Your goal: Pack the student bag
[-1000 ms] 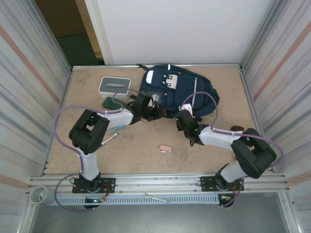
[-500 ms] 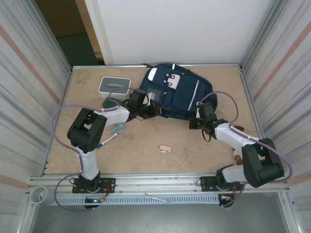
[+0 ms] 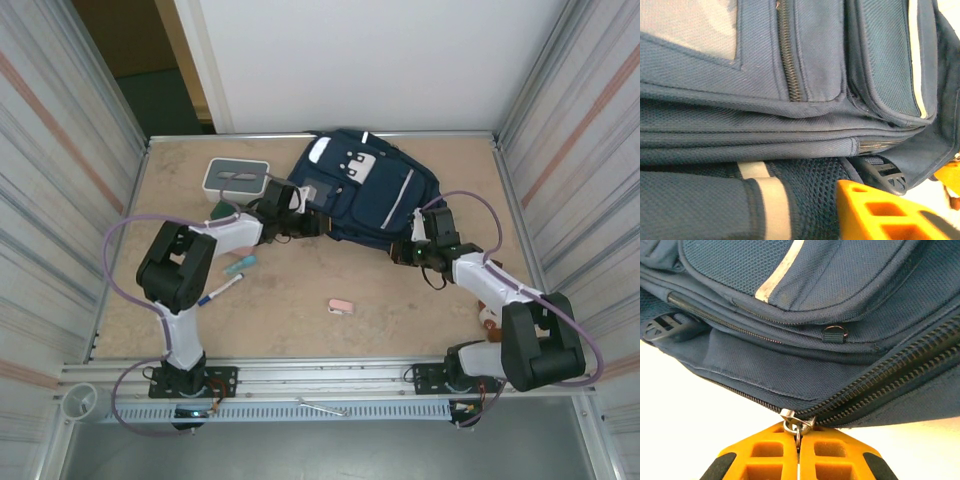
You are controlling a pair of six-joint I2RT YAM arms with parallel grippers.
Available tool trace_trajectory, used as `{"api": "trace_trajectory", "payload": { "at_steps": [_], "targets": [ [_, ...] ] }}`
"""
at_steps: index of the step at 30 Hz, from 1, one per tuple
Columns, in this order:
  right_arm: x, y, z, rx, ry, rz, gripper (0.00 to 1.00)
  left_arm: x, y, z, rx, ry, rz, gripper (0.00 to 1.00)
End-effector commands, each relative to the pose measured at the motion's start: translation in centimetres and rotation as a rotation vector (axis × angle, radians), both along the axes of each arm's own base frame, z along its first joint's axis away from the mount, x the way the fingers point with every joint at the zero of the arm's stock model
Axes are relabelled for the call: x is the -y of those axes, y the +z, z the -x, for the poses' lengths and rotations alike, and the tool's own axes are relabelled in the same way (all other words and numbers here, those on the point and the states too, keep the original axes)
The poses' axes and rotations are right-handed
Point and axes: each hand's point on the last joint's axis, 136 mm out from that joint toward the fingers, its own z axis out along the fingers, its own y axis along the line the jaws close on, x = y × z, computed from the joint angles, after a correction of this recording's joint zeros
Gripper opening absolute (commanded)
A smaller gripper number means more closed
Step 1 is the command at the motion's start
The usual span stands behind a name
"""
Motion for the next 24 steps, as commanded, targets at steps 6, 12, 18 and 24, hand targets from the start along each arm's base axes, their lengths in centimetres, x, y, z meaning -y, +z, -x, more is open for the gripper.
{"api": "trace_trajectory", "payload": {
  "at_steps": [6,12,18,24],
  "targets": [
    [-1.8,4.6,-0.5,0.032,0.044,-0.120,0.00,-0.1,6.4,2.0,0.519,-0.190,-0.163,0.59],
    [-2.2,5.6,-0.6,0.027,0.092,-0.125,0.00,5.9,6.4,4.9,0.859,-0.545,-0.350,0.63],
    [-2.6,6.3,-0.4,0.029,0.126,-0.150,0.00,9.4,4.7,5.4,0.947,-0.742,-0.367,0.63],
    [-3.1,6.5,0.1,0.026,0.149,-0.181,0.00,10.8,3.2,4.9,0.943,-0.805,-0.365,0.55]
  ]
}}
